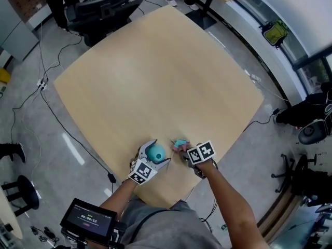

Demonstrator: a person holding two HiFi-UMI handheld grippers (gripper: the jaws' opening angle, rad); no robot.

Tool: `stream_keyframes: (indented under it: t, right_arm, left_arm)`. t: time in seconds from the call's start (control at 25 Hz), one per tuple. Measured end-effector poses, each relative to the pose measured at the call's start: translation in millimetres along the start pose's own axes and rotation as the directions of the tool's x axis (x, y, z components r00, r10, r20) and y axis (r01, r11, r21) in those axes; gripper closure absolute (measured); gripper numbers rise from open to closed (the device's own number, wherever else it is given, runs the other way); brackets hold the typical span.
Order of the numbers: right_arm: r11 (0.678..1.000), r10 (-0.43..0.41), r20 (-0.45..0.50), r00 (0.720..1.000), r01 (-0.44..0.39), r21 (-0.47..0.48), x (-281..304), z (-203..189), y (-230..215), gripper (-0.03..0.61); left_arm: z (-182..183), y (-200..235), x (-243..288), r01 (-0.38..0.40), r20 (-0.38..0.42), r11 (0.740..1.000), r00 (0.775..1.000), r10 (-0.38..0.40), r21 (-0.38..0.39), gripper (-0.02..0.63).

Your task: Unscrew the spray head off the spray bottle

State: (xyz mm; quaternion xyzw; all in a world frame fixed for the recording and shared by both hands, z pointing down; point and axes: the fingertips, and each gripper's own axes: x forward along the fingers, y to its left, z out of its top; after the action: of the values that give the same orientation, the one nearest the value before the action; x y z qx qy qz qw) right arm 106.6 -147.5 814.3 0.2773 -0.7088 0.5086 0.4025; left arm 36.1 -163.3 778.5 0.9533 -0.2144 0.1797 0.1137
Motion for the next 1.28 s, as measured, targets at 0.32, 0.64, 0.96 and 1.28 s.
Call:
stream_keyframes:
  t: [0.32, 0.64, 0.96, 1.28]
  right_arm:
    - [1.0, 0.0, -0.042, 0.999, 0.0, 0.007, 6, 4, -1, 0.375]
    - [0.981, -0.185, 0.135, 0.973, 0.192, -0.039, -37, 5, -19, 0.311]
    - [0.976, -0.078, 0.644, 0.761, 0.19, -0.105, -183, 57, 58, 0.551]
    - [0.855, 0.221, 0.809, 0.544, 0.29, -0.429, -323, 33, 192, 0.573]
  left_arm:
    - [3, 6, -21, -0.003, 0.008, 1.0, 1.0, 0.003, 0.014, 0.164]
    - [39, 26, -114, -0.219, 0.089, 0.975, 0.971, 0.22, -0.025, 0.166]
    - [174, -1, -201, -0.375, 0.337, 0.926, 0.878, 0.341, 0.041, 0.265]
    - [273, -85, -255, -0.397, 0.425, 0.917, 0.838, 0.344, 0.04, 0.609]
